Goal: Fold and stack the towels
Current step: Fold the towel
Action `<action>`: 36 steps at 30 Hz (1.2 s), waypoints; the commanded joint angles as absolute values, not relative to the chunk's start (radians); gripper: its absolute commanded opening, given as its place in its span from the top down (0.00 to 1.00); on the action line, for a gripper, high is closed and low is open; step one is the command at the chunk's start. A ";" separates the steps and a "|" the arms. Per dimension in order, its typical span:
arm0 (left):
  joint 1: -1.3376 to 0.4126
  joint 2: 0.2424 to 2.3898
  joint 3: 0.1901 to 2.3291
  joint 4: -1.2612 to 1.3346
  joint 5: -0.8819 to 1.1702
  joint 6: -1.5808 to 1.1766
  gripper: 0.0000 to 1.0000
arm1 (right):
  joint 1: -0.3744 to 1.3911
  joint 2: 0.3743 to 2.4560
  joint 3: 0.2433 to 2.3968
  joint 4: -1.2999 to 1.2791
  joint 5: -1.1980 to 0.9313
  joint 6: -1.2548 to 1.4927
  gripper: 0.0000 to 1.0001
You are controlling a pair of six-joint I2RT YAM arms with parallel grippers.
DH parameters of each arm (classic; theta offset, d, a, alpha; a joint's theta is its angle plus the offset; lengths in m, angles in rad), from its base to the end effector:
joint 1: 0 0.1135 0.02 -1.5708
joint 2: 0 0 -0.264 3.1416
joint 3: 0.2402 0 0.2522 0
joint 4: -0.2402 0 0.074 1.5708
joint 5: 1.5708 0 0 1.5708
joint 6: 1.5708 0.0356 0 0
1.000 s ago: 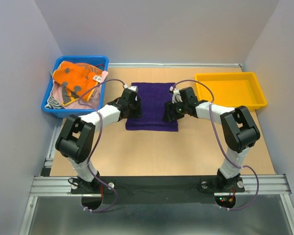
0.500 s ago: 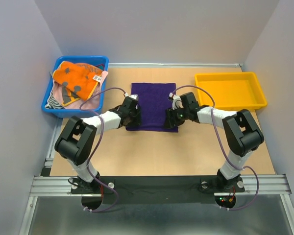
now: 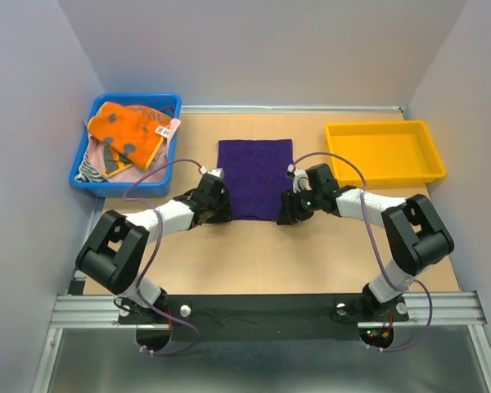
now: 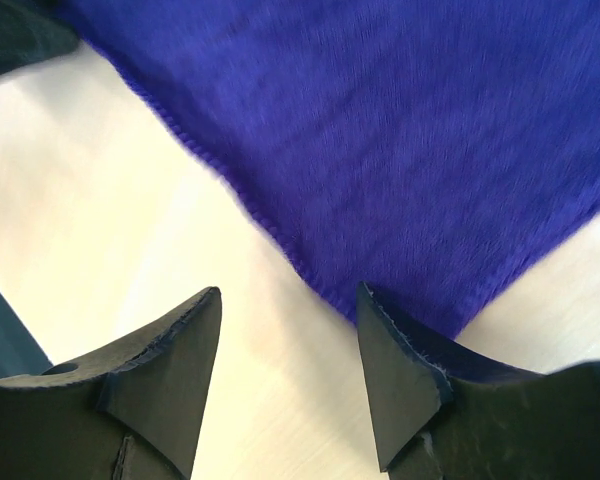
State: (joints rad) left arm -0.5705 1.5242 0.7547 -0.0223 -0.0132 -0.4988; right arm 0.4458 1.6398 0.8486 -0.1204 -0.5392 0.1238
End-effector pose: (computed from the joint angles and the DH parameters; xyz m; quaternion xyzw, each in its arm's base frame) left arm 0.2548 -0.1629 0.1719 0.0307 0.9246 -0.1882 0.3298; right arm 0.2782 0.1532 0.1622 -0.2313 0.8864 0.3295 0.2286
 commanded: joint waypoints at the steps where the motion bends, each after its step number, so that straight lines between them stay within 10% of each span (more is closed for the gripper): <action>1: -0.578 1.460 0.698 0.017 -0.034 -0.541 0.42 | 0.451 1.600 0.798 -0.106 -0.541 0.149 0.39; 13: -0.601 1.256 0.770 -0.055 -0.055 -0.609 0.42 | 0.453 1.428 0.788 -0.072 -0.410 0.276 0.46; 36: -0.630 1.508 0.618 0.078 -0.035 -0.730 0.60 | 0.419 1.505 0.531 0.160 -0.160 0.574 0.61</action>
